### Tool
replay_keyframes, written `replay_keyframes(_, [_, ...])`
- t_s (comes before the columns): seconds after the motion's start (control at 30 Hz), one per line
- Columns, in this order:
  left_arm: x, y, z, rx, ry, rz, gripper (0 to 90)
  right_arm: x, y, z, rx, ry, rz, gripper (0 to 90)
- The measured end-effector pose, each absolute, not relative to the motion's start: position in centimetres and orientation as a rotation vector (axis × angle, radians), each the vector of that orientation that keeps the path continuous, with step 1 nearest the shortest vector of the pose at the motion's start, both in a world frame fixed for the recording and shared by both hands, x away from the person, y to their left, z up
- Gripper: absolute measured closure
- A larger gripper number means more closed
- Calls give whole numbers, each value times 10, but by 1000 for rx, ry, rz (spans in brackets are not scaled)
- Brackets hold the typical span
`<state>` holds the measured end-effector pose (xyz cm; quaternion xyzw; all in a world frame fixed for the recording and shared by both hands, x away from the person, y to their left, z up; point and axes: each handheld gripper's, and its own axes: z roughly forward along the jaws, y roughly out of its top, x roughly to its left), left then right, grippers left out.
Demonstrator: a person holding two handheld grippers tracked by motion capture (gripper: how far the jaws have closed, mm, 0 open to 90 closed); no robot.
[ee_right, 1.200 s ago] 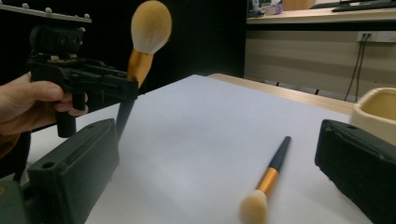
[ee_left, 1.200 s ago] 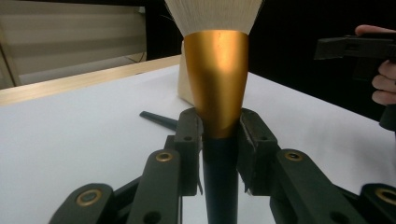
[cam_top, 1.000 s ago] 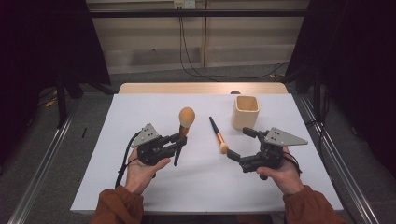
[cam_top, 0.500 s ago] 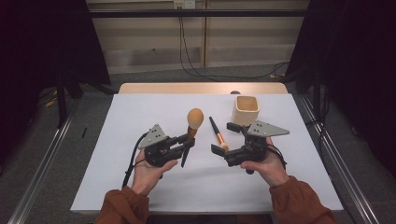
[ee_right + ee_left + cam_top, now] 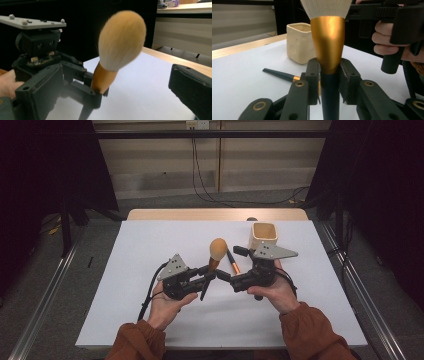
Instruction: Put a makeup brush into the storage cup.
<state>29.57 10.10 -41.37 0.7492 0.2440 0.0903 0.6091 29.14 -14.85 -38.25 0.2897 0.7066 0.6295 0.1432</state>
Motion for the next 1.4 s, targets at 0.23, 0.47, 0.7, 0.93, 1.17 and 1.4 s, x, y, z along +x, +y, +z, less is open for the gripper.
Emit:
replay_keyframes(0.23, [295,98,-415,1732,557,211,718,297,-139,-384,861,2025,1801,0])
replay_keyframes(0.47, [295,98,-415,1735,557,207,717,300,-133,-386,872,2024,1796,90])
replay_keyframes(0.7, [296,100,-415,1728,567,210,717,304,-132,-395,920,2059,1792,273])
replay_keyframes(0.93, [296,99,-415,1741,557,204,717,305,-131,-398,955,2083,1823,433])
replay_keyframes(1.17, [297,98,-417,1741,565,202,717,304,-130,-399,948,2112,1872,620])
replay_keyframes(1.4, [298,97,-418,1751,566,204,716,303,-129,-400,950,2123,1874,658])
